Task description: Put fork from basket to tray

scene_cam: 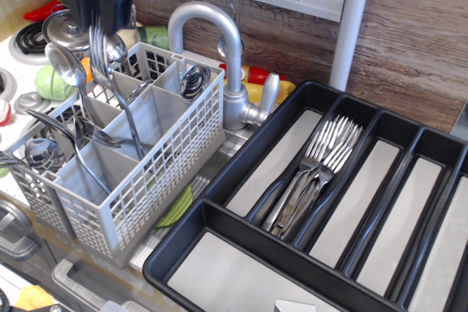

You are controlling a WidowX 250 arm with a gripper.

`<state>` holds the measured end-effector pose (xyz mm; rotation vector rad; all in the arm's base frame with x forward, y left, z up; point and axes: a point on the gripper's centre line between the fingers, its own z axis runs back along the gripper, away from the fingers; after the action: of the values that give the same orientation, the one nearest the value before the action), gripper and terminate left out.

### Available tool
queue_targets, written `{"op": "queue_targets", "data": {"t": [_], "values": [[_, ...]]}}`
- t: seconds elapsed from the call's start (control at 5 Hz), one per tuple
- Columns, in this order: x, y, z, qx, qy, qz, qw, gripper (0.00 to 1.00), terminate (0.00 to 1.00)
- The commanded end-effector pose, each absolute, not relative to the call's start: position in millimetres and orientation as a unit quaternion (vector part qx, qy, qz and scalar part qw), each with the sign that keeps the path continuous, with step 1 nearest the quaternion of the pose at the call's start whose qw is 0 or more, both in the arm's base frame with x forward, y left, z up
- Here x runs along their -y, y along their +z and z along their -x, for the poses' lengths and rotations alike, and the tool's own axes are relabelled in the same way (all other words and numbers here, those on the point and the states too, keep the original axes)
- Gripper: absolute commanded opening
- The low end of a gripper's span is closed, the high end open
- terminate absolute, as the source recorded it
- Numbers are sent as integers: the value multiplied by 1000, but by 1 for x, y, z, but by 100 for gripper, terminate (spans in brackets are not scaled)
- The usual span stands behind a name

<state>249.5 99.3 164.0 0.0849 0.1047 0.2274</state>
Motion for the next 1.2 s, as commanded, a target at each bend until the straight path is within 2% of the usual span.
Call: {"op": "queue_targets", "data": {"t": [0.0,0.2,0.4,0.6,0.8,1.0], "values": [[-68,214,-261,-71,163,-57,982,0,0],[-45,230,-288,-109,205,-62,971,0,0],[-12,224,-308,-118,305,-54,943,0,0],[10,207,-318,-98,366,-36,925,0,0],[16,188,-319,-91,403,-5,911,0,0],[16,178,-322,-97,405,37,908,0,0]]}}
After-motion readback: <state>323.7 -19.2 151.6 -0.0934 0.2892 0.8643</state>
